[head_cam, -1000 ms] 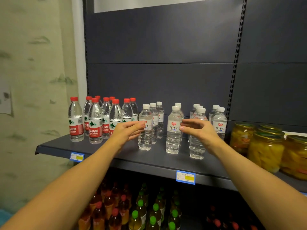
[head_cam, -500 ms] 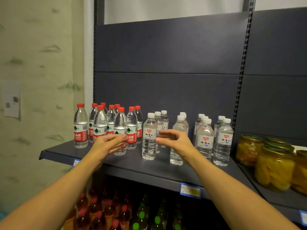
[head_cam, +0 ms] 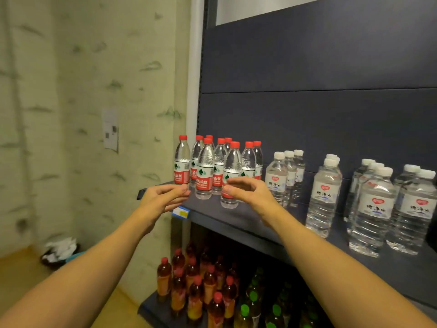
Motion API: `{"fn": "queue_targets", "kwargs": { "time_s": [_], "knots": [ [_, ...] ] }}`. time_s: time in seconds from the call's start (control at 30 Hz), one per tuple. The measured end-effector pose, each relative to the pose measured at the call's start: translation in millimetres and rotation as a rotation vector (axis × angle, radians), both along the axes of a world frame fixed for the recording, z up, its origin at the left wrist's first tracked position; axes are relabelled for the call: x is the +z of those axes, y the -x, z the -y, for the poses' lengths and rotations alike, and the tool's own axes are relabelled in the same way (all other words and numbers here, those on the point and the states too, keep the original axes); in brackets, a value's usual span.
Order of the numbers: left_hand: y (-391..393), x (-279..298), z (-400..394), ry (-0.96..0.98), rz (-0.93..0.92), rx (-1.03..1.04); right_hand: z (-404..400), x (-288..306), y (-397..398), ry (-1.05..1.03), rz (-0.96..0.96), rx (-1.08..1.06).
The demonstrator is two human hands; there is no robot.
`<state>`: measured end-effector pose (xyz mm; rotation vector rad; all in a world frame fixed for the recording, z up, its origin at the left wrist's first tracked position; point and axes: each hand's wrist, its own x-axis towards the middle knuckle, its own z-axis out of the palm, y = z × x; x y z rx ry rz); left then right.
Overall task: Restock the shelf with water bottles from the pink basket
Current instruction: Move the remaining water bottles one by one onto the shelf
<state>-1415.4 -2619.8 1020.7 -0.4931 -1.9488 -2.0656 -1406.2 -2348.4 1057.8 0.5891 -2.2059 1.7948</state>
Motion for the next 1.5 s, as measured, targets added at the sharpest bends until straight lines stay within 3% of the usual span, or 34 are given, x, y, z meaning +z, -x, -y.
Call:
{"fn": "queue_targets", "kwargs": {
  "time_s": [0.37,0.67,1.1,1.5],
  "knots": [
    [-60.9,-34.9,137.5,-0.018,0.089,0.336,153.4,-40.6,24.0,-0.05,0.087,0.331],
    [-129.4,-43.6,197.8,-0.004,0.149,0.558,242.8,-57.8,10.1,-0.044,0.113,0.543],
    [-134.1,-83.0,194.0,0.01,0.262,0.641,257.5,-92.0,14.8,-0.105,0.162,0.592],
    [-135.0,-210.5,191.4,-0.039,0.526,0.633,244.5,-229.6,25.1,-0.234,0.426,0.535]
  ]
}}
